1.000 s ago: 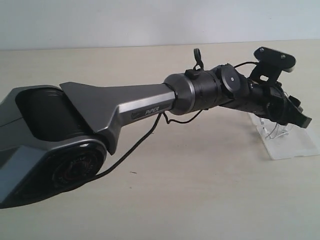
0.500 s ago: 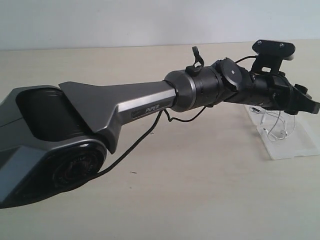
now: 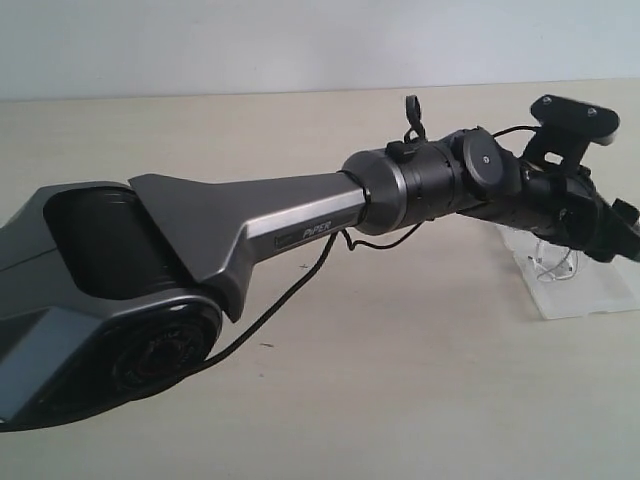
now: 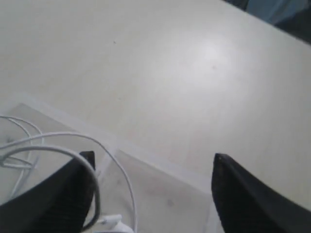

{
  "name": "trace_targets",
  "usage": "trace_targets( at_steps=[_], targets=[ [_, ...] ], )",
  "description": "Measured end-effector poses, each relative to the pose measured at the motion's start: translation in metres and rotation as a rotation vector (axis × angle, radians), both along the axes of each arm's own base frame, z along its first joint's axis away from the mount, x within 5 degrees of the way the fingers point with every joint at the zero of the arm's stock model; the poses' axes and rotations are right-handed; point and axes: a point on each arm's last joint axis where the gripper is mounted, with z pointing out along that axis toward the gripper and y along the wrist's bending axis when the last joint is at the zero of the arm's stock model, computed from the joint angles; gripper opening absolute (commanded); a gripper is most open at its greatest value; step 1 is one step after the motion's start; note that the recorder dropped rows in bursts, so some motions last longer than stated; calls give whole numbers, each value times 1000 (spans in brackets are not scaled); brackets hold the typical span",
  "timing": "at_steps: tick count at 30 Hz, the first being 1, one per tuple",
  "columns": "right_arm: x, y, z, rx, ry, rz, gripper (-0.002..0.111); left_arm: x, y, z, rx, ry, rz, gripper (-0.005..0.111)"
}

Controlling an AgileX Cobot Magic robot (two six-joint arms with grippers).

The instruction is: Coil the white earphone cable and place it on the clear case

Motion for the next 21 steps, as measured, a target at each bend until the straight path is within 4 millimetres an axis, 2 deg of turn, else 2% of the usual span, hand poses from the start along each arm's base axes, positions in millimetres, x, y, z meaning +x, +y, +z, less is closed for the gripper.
trace_targets(
  at_steps=[10,21],
  targets=[
    [0,0,0,-4,0,0,0,0,8,-10,209,-142,-129,66],
    [0,0,0,-4,0,2,0,13,26,-19,379,-183,-100,66]
  ],
)
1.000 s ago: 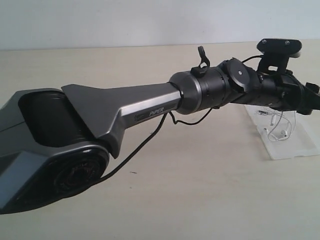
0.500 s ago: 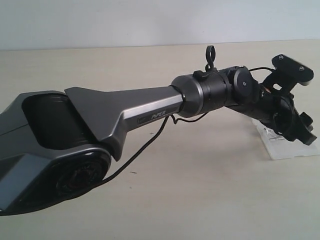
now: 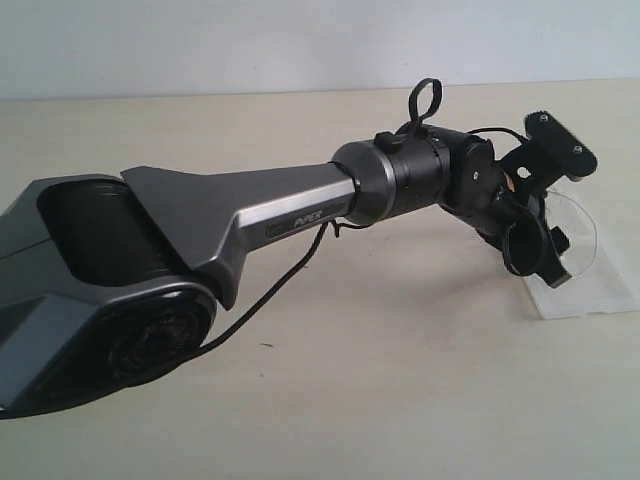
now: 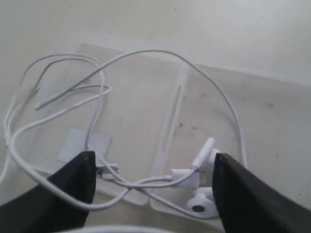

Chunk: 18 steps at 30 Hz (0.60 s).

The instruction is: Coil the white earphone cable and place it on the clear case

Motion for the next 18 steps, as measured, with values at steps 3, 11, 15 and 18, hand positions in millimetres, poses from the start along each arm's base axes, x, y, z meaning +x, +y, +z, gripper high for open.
trace_targets(
  at_steps=[3,11,15,18],
  targets=[
    [0,0,0,0,0,0,0,1,2,1,7,6,2,66],
    [0,0,0,0,0,0,0,0,3,28,-33,13,16,66],
    [0,0,0,0,0,0,0,1,-2,43,-122,5,44,66],
    [0,0,0,0,0,0,0,-1,-9,50,-198,-5,65,66]
  ],
)
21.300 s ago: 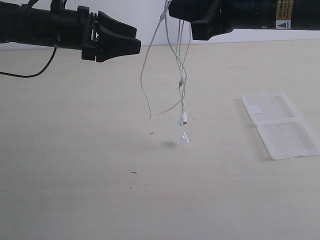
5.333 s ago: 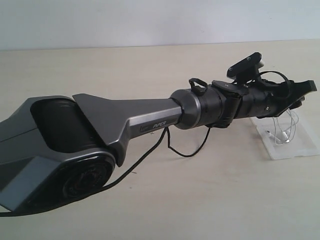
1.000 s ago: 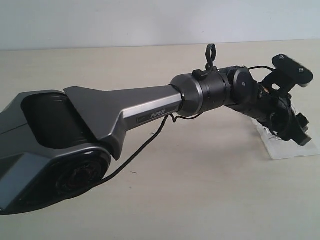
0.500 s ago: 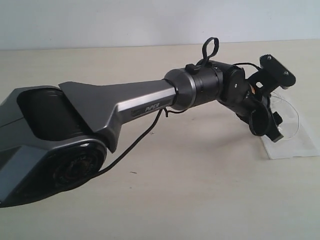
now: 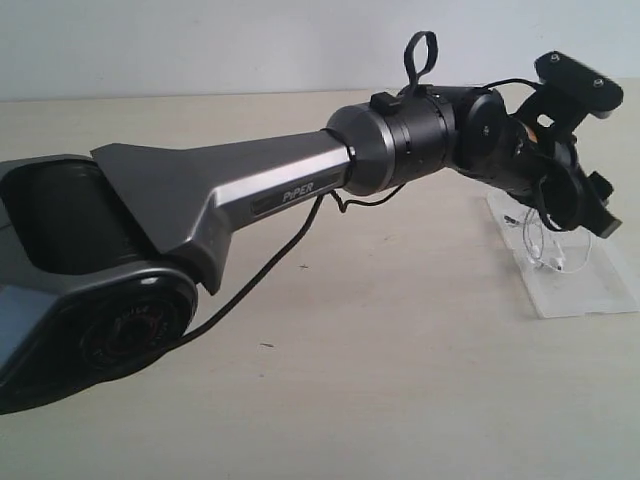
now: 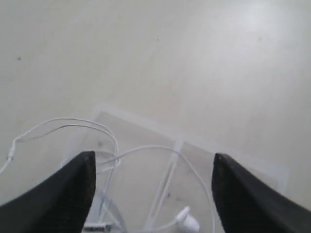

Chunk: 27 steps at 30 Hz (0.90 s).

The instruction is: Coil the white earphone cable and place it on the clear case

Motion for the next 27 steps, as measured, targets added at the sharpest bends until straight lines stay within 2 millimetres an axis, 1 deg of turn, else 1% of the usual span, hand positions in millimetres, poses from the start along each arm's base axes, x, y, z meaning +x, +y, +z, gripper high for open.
trace_targets(
  at_steps=[1,6,8,12,15,20,23,27],
  targets=[
    [0,0,0,0,0,0,0,-1,-3,2,-19,-12,5,66],
    [0,0,0,0,0,0,0,-20,-25,9,-98,-88,-1,66],
    [0,0,0,0,0,0,0,-26,-33,6,-115,-117,-7,66],
    [0,0,0,-2,0,0,0,-36,-44,-11,-99,-133,-30,66],
    [0,0,0,-4,0,0,0,-37,-42,-24,-46,-106,-53,66],
    [0,0,0,-4,0,0,0,-28,-31,-29,13,-59,-62,66],
    [0,0,0,-4,0,0,0,-21,-23,-30,39,-33,-60,66],
    [0,0,0,-4,0,0,0,-13,-9,-24,99,-6,-73,66]
  ],
)
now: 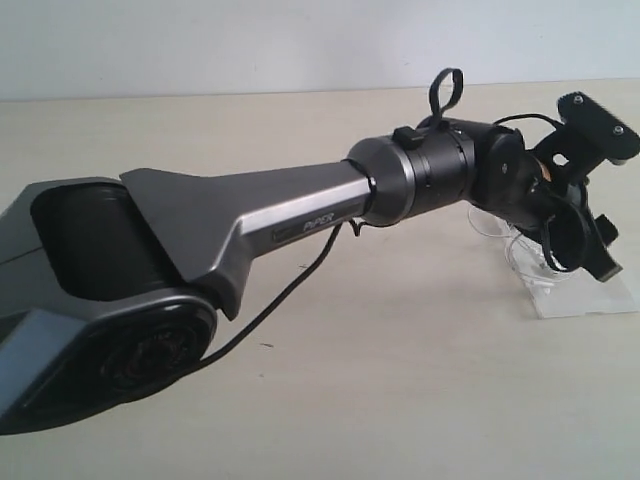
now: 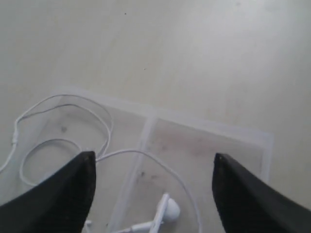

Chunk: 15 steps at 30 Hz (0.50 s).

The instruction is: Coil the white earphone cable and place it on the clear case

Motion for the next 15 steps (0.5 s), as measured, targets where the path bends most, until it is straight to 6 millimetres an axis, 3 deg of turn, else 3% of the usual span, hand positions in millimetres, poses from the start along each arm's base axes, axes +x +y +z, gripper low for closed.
trace_targets(
  at_steps=[15],
  targets=[
    [0,0,0,4,2,0,0,5,15,11,193,-132,-114,70]
  ],
)
